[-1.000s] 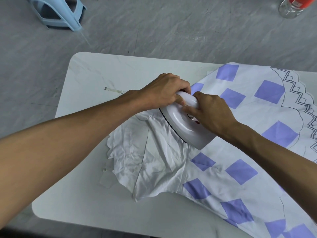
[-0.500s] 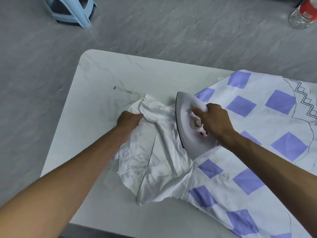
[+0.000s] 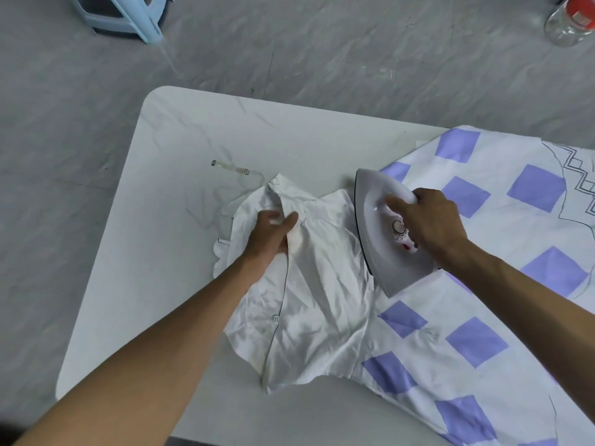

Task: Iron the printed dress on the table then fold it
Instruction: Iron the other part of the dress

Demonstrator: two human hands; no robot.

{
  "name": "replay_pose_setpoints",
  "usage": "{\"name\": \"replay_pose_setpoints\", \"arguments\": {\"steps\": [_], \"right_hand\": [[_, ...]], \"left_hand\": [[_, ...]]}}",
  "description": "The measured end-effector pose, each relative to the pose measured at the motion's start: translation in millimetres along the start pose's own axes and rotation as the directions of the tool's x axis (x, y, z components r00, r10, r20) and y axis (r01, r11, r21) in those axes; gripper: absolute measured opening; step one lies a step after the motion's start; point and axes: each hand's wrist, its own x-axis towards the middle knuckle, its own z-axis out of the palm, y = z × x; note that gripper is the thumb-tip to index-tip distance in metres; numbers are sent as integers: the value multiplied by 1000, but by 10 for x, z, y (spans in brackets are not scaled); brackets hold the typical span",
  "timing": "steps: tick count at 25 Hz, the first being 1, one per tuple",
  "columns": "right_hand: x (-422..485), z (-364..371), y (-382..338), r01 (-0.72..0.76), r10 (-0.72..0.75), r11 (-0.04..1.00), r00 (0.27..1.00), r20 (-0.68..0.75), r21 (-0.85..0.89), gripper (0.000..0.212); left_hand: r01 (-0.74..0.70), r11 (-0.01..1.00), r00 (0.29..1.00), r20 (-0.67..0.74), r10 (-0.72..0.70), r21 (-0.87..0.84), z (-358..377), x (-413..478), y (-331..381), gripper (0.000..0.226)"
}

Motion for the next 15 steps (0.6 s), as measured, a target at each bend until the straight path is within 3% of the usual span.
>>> {"name": "replay_pose_setpoints", "arguments": {"steps": [1, 2, 4, 8, 10, 13, 15], "right_hand": [[0, -19, 7, 1, -1, 1000, 1000, -1, -8, 33], [-3, -38, 13, -1, 1, 1000, 1000, -2, -20, 33], [-11, -75, 45, -5, 5, 999, 1000, -6, -48, 35], [12, -80, 126, 26, -28, 995, 999, -18, -99, 38], [26, -83, 136, 32, -33, 994, 999, -12, -103, 37], [51, -104, 160, 36, -37, 996, 999, -5, -81, 35], [84, -118, 186, 19, -20, 999, 1000, -14, -36, 35]], "left_hand": [[50, 997, 997, 60, -53, 53, -11, -65, -90, 21], [45, 976, 995, 73, -62, 213, -26, -110, -193, 24], [66, 927, 998, -2, -70, 368, -58, -166, -352, 28], [145, 903, 989, -97, -115, 406, -157, -199, -176, 25], [114, 938, 982, -178, -57, 327, -204, -63, 97, 27], [106, 994, 964, -242, -111, -34, -198, 297, 543, 26], [155, 988, 970, -194, -150, 9, -115, 485, 690, 15]]}}
